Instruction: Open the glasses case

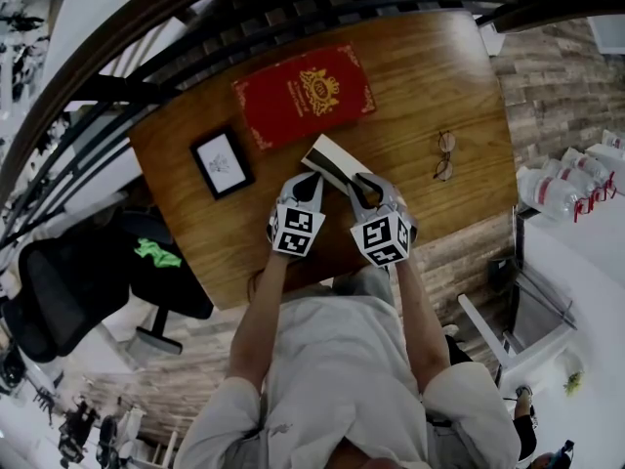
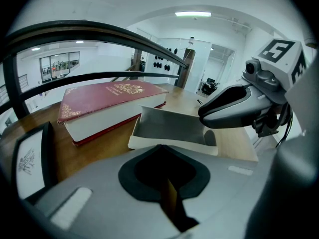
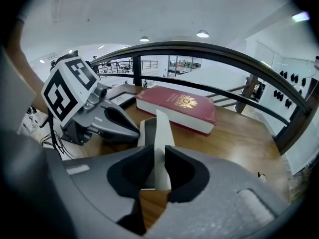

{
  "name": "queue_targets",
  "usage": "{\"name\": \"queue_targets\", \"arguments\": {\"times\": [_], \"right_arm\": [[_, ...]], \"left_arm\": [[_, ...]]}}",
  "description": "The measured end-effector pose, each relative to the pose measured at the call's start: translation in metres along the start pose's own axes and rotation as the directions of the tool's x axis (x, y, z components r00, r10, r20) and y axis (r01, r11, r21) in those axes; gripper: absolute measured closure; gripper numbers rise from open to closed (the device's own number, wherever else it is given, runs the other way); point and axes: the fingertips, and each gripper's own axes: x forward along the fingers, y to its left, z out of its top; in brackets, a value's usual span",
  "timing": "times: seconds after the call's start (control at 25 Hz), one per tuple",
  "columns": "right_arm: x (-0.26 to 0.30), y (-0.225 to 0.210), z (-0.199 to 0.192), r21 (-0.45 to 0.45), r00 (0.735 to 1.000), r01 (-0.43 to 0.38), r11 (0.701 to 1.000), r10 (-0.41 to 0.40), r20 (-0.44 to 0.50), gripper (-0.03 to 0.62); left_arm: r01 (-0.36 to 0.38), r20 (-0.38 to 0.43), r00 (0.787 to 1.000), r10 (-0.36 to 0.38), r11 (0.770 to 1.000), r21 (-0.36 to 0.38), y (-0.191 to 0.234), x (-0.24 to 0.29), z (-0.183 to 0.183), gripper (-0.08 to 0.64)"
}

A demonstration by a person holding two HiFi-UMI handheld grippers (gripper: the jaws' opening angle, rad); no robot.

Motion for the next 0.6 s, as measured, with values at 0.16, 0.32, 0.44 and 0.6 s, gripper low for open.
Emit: {"name": "queue_targets", "arguments": {"times": [0.16, 0.32, 0.44, 0.6], "right_arm": [[-0.001, -0.004, 0.001, 0.006, 1.0, 0.009, 1.0, -0.009, 0.004, 0.532], [-0.001, -0.011, 0.001, 0.018, 1.0, 0.024, 1.0, -0.024, 0.01, 0.54], [-0.001, -0.016, 0.002, 0.027, 0.999, 0.034, 0.999, -0.034, 0.013, 0.546], [0.0, -0.021, 0.002, 0.034, 0.999, 0.041, 0.999, -0.041, 0.014, 0.552]], "left_arm": [[0.0, 0.0, 1.0, 0.0, 1.0, -0.001, -0.001, -0.001, 0.0, 0.54], [0.0, 0.001, 1.0, 0.0, 1.0, 0.0, 0.0, 0.0, 0.0, 0.54], [0.0, 0.0, 1.0, 0.0, 1.0, 0.001, 0.0, 0.0, -0.001, 0.54], [0.0, 0.0, 1.0, 0.0, 1.0, 0.0, 0.0, 0.0, -0.001, 0.54]]}}
